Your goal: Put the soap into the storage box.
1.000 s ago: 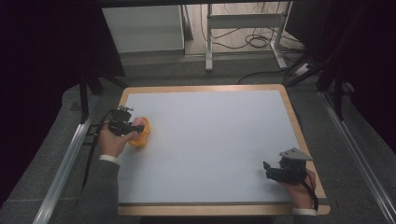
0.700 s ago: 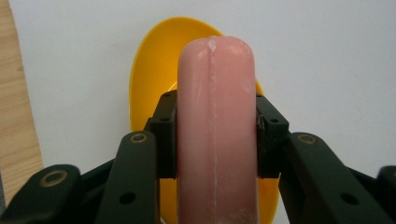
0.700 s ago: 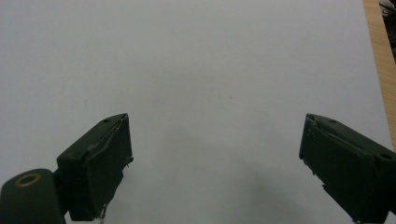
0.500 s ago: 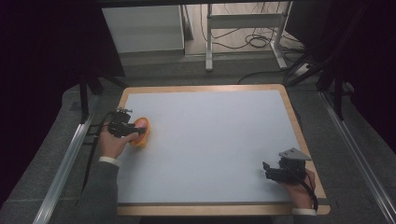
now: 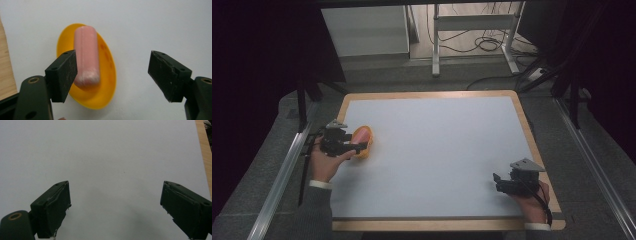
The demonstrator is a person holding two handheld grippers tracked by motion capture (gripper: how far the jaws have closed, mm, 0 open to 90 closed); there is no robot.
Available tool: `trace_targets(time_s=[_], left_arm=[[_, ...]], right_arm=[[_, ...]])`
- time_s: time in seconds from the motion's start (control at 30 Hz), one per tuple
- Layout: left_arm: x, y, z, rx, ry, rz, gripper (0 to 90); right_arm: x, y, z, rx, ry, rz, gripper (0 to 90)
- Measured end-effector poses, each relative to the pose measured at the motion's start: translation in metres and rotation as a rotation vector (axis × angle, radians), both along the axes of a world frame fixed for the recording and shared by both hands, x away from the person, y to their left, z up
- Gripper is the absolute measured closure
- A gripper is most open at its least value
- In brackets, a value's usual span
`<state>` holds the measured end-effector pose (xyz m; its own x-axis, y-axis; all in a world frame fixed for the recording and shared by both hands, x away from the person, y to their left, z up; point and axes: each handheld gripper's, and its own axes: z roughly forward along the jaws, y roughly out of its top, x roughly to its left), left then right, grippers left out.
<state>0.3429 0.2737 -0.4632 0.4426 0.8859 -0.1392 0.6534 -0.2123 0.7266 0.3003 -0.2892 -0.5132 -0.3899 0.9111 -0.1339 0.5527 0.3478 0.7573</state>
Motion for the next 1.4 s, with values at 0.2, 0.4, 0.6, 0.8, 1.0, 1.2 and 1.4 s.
trace_targets(time_s=[0.2, 0.4, 0.6, 0.8, 1.0, 1.2, 1.4], left_arm=[[-0.024, 0.008, -0.006, -0.045, -0.029, -0.03, 24.0], [-0.043, 0.012, -0.018, -0.066, -0.039, -0.028, 24.7], [-0.057, 0.01, -0.045, -0.076, -0.01, -0.051, 25.5], [-0.066, 0.016, -0.061, -0.104, 0.007, -0.01, 26.3], [-0.071, 0.015, -0.068, -0.087, 0.023, -0.012, 26.3], [-0.071, 0.016, -0.071, -0.087, 0.022, -0.006, 26.4], [-0.069, 0.017, -0.073, -0.106, 0.036, -0.003, 26.3]], right_arm=[[-0.001, -0.001, 0.001, 0.001, -0.002, -0.002, 9.0], [-0.001, 0.0, 0.001, 0.0, -0.005, -0.003, 9.0], [-0.002, 0.004, 0.001, -0.003, -0.005, 0.006, 9.0], [-0.003, 0.006, 0.003, -0.004, -0.014, 0.011, 9.0], [-0.003, 0.005, 0.002, -0.008, -0.013, 0.011, 9.0], [-0.004, 0.006, 0.005, 0.011, -0.021, 0.018, 9.0], [-0.004, 0.006, 0.005, 0.007, -0.025, 0.019, 9.0]])
